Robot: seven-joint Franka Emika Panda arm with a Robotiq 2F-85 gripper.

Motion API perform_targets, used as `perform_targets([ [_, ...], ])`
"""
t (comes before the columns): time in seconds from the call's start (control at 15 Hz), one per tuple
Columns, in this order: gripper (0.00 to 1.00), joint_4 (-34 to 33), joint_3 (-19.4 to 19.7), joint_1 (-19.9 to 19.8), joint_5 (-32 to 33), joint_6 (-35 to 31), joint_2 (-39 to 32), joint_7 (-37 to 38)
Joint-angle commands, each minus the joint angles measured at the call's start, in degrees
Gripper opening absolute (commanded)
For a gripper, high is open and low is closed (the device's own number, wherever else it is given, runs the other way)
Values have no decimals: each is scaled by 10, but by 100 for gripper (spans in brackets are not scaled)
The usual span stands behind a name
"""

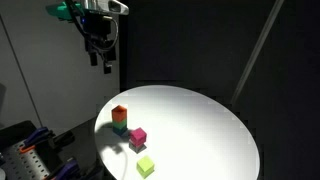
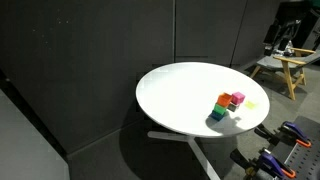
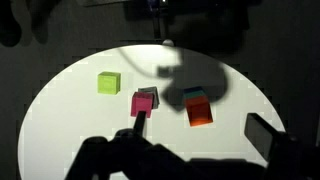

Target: Put the purple block onto the stack of blocks

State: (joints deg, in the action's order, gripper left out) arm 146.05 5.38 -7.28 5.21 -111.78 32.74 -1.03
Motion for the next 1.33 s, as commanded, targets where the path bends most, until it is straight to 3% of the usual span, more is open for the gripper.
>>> perform_targets([
  [0.0, 100, -1, 1, 1, 0, 1, 0, 0],
  [0.47, 100, -4, 3, 1, -1, 1, -4, 0],
  [1.27, 100, -50, 52, -6, -47, -24, -63, -15],
])
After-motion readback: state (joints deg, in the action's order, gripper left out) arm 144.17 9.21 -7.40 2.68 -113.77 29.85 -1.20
